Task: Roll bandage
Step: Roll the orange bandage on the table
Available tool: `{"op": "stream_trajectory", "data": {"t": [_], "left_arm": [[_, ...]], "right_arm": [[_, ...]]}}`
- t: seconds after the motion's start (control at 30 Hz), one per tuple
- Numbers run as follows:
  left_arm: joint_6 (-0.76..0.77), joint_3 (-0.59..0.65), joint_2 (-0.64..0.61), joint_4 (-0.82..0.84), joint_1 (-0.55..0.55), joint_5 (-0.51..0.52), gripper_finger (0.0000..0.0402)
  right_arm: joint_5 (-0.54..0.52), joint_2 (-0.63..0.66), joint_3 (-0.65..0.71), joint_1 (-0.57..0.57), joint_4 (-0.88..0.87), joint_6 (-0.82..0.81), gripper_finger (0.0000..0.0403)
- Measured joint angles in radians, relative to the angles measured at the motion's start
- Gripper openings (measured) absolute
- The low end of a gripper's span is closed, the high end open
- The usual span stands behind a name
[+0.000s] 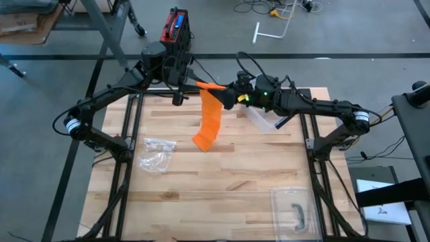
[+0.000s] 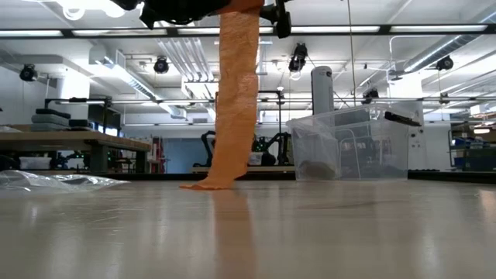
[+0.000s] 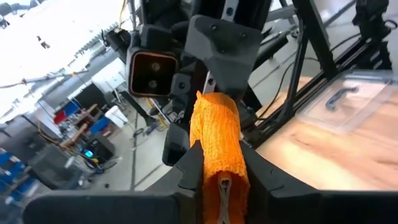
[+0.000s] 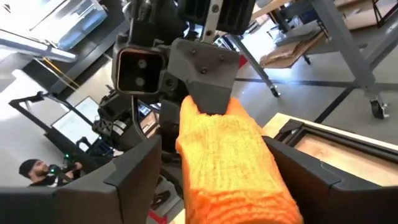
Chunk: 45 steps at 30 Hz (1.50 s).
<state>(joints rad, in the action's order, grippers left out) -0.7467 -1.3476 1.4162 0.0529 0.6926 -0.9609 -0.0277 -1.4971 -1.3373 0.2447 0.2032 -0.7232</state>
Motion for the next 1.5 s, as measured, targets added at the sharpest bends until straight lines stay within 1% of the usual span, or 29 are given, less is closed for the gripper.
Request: {"op": "stream_trajectory", "data": {"t": [0.1,0.27,0.4,0.5,0.6,0.67,0.73,0.87,1.07,1.13,1.27,1.37,1.5], "left_arm": [[-0.047,0.000,0.000,0.001,0.000,0.000,0.0052],[-0.136,0.000,0.000,0.001,0.000,-0.005,0.0074],[-0.166,0.000,0.000,-0.004,-0.001,-0.005,0.0086],[-0.111,0.000,0.000,-0.010,-0.001,0.012,0.0095],[0.020,0.000,0.000,-0.041,-0.001,0.053,0.0110],[0.101,0.000,0.000,-0.065,-0.001,0.083,0.0124],[0.151,0.000,0.000,-0.067,-0.002,0.111,0.0143],[0.257,0.000,0.000,-0.064,-0.001,0.122,0.0189],[0.376,-0.002,0.000,-0.057,-0.001,0.111,0.0251],[0.396,-0.012,0.001,-0.036,0.000,0.082,0.0264],[0.454,-0.030,0.002,-0.035,-0.001,-0.002,0.0276],[0.478,-0.036,-0.002,-0.041,-0.001,-0.024,0.0272],[0.471,-0.034,0.001,-0.027,-0.001,-0.025,0.0253]], "right_arm": [[-0.002,0.000,0.000,0.000,0.001,-0.008,0.0249],[-0.003,0.000,0.000,0.000,0.001,-0.011,0.0216],[-0.006,0.000,0.000,0.000,0.001,0.039,0.0184],[-0.016,0.001,0.000,0.000,0.003,0.134,0.0156],[-0.055,0.001,0.000,-0.001,0.012,0.237,0.0130],[-0.069,0.003,0.000,0.000,0.023,0.278,0.0119],[-0.082,0.003,0.000,0.001,0.025,0.321,0.0113],[-0.079,0.003,0.000,-0.001,0.025,0.468,0.0112],[-0.079,0.003,-0.001,-0.022,0.023,0.733,0.0110],[-0.075,0.003,-0.001,-0.025,0.022,0.797,0.0106],[-0.066,0.003,0.000,-0.027,-0.001,0.860,0.0104],[-0.066,-0.003,0.003,-0.026,-0.016,0.881,0.0106],[-0.070,0.002,0.002,-0.027,0.000,0.877,0.0103]]}}
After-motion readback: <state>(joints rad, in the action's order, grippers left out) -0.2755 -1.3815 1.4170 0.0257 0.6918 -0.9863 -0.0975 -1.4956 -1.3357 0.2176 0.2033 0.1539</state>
